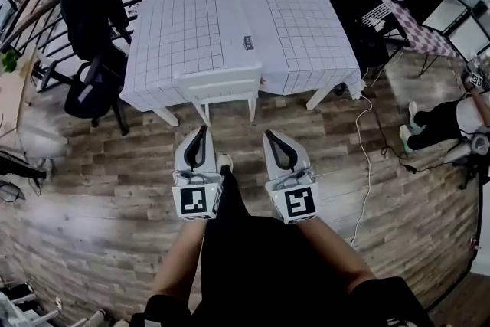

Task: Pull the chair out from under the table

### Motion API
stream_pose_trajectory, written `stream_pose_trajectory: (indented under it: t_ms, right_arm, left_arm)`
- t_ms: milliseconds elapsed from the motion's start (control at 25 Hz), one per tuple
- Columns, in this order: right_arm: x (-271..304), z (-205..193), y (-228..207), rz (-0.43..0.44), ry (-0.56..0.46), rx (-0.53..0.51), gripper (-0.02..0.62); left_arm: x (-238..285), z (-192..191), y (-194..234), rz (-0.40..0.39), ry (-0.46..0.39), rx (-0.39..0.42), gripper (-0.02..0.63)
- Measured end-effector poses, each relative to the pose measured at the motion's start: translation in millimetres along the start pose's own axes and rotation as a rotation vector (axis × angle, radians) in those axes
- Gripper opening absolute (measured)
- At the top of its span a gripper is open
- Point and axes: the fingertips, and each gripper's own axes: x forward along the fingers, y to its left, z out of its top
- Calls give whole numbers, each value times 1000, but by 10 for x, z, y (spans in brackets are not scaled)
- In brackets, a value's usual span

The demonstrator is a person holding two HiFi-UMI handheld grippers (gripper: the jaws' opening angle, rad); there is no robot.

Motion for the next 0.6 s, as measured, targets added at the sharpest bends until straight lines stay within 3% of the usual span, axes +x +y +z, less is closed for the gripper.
stream_pose_trajectory:
  t_ms: [160,280,600]
  right_arm:
    - [760,-111,60,0,43,9,-3]
    - [1462,30,46,9,31,79,-3]
    - [2513,125,-318,-22,51,80,-3]
  left_arm:
    - [361,-315,396,-7,38,-13,8]
    - [780,-269,839,0,50,-44,8]
    - [1637,-220,1385,-5,65,-70,8]
